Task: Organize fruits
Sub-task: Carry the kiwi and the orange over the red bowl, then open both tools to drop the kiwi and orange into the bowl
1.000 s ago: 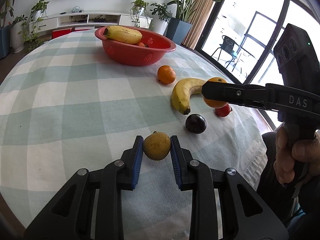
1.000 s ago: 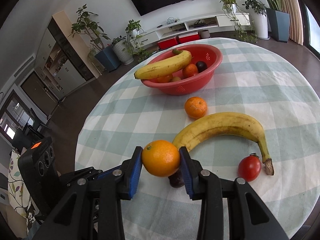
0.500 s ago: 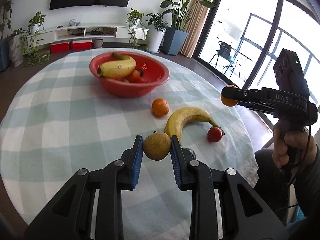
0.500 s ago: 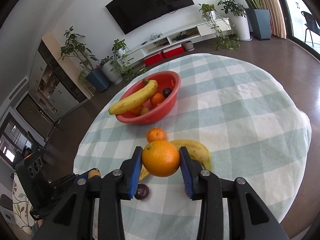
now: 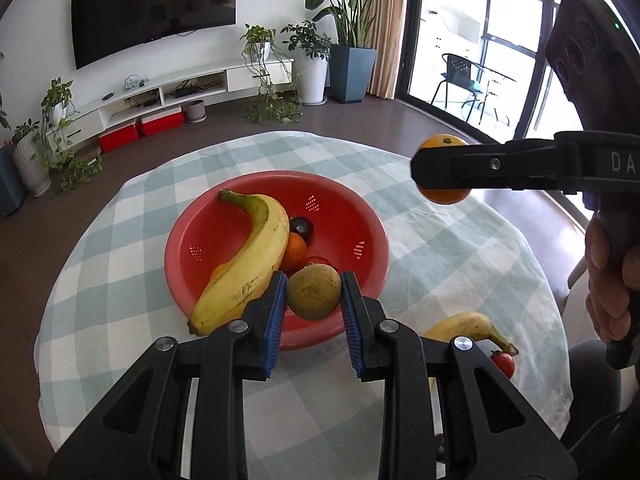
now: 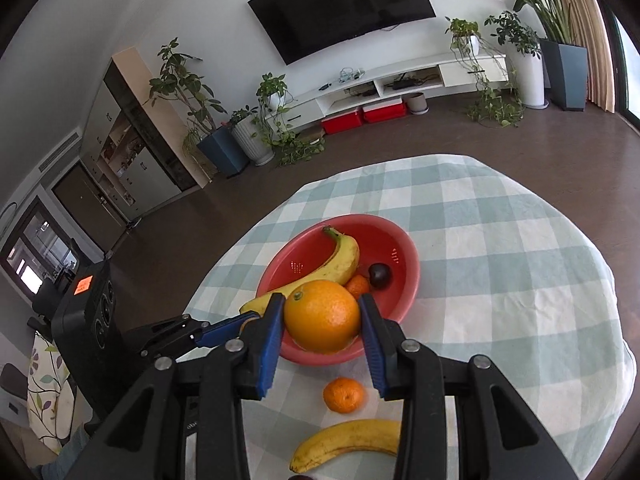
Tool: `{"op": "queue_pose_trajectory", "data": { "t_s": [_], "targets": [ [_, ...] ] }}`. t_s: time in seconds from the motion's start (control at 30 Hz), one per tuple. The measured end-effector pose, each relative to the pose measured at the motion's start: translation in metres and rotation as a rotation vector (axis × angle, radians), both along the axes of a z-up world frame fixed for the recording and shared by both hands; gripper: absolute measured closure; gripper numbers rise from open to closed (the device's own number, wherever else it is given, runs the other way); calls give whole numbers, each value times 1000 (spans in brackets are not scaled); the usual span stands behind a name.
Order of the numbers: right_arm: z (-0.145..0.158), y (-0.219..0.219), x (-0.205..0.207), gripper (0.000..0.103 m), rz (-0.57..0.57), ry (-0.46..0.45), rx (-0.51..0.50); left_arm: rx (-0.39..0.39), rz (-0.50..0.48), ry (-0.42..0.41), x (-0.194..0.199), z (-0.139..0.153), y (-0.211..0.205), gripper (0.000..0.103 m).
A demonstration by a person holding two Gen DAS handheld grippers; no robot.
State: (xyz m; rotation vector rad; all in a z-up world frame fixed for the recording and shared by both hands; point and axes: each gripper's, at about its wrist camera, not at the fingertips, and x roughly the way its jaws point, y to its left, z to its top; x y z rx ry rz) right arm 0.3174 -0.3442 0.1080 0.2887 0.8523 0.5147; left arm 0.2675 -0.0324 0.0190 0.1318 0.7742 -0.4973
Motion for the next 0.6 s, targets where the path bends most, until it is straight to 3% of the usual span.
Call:
{"op": "queue_pose_trajectory", "data": {
  "t_s": [0.3,0.6],
  "targets": [
    [-43,30,51,63,29,120,-50,64,-23,35,33,-32,-19,78],
    [-72,37,60,63,18,164,-105,74,-25,37,42,-47,-21,78]
  ]
}}
